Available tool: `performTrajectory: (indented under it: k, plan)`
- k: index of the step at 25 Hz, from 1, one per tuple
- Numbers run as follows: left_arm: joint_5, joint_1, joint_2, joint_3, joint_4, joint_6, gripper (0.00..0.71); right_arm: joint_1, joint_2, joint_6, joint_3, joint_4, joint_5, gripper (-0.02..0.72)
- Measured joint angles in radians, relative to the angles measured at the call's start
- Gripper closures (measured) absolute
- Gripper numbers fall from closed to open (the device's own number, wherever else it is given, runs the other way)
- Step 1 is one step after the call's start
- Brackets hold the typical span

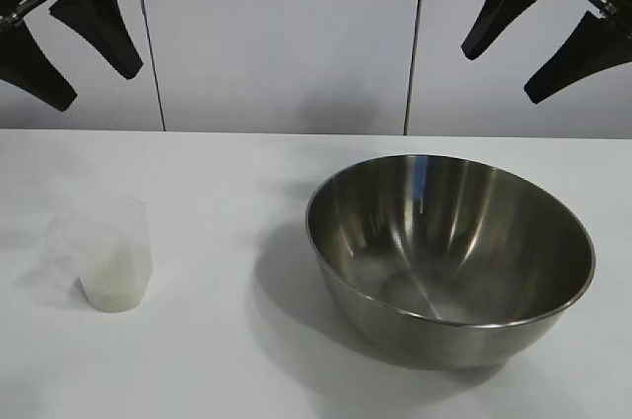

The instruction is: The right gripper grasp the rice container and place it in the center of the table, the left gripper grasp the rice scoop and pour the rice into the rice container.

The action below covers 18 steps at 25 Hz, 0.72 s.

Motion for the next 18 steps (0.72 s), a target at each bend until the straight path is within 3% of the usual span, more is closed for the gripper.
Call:
performTrajectory:
  k: [7, 9, 12, 15, 18]
  plan:
    - [0.000, 0.000, 0.000, 0.000, 0.000, 0.000, 0.178, 0.000, 0.000, -0.002, 0.000, -0.001, 0.004, 0.252]
    - [0.000, 0.000, 0.000, 0.000, 0.000, 0.000, 0.178, 0.000, -0.004, -0.007, 0.000, -0.025, 0.014, 0.252]
    - [0.000, 0.000, 0.000, 0.000, 0.000, 0.000, 0.178, 0.000, -0.021, -0.004, 0.000, -0.153, 0.054, 0.252]
    - [-0.001, 0.000, 0.000, 0.000, 0.000, 0.000, 0.178, 0.000, -0.027, 0.040, 0.000, -0.298, 0.056, 0.252]
    - [-0.010, 0.000, 0.000, 0.000, 0.000, 0.000, 0.178, 0.000, -0.023, 0.061, 0.019, -0.390, 0.057, 0.252]
